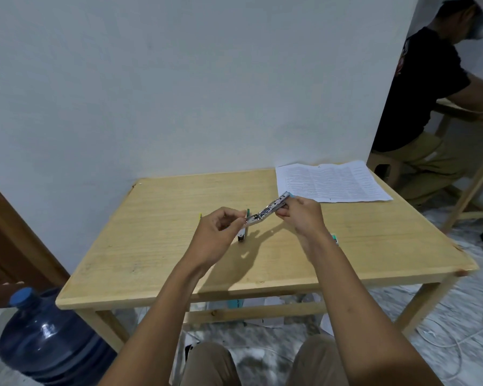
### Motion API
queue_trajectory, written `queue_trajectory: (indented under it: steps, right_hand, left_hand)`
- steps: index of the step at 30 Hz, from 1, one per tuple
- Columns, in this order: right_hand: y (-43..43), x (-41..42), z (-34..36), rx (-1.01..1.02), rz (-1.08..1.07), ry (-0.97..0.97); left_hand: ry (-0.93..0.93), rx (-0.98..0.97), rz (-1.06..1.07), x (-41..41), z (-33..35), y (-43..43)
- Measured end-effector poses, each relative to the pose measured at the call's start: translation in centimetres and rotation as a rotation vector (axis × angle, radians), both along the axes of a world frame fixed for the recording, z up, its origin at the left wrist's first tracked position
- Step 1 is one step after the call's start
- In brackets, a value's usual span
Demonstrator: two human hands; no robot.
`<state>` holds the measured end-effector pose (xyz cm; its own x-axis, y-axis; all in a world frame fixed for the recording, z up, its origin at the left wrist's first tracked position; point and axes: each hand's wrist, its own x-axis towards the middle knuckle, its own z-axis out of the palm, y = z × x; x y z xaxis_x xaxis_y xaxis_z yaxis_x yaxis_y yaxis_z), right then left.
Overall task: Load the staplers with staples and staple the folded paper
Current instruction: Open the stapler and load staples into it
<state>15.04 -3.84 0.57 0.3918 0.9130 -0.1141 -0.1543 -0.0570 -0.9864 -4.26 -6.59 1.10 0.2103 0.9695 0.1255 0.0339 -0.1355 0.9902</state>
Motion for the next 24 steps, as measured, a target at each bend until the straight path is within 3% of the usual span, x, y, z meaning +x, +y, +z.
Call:
queue_trajectory:
  steps: [4,6,9,13,19,24]
  right_hand:
    - [0.1,0.6,1.2,0.032,0.132,0.135]
    - [-0.2,0.7,2.0,0.040,0.221,0.147]
    - [-0.7,0.5,3.0,0.025,0.343,0.061]
    - [-1.5,-1.6,3.4,0.089,0.410,0.035]
    - [-2.2,-3.5,2.1,0.240,0.301,-0.330]
    - [-3.7,-4.7,1.2,0.376,0.228,-0.570]
  left_hand:
    - [-0.186,-0.342,-0.143,-0.2,0.2,-0.5]
    - [-0.150,-0.451,-0.247,-0.3,0.8,-0.7]
    - [-0.068,-0.512,-0.357,0.0,1.8,-0.9]
    - [-0.269,-0.544,-0.390,1.7,2.4,-1.1]
    - [-0.566,-0.529,-0.246,2.8,1.4,-0.5]
    - [-0.621,-0.498,-0.220,2.3,1.1,0.0]
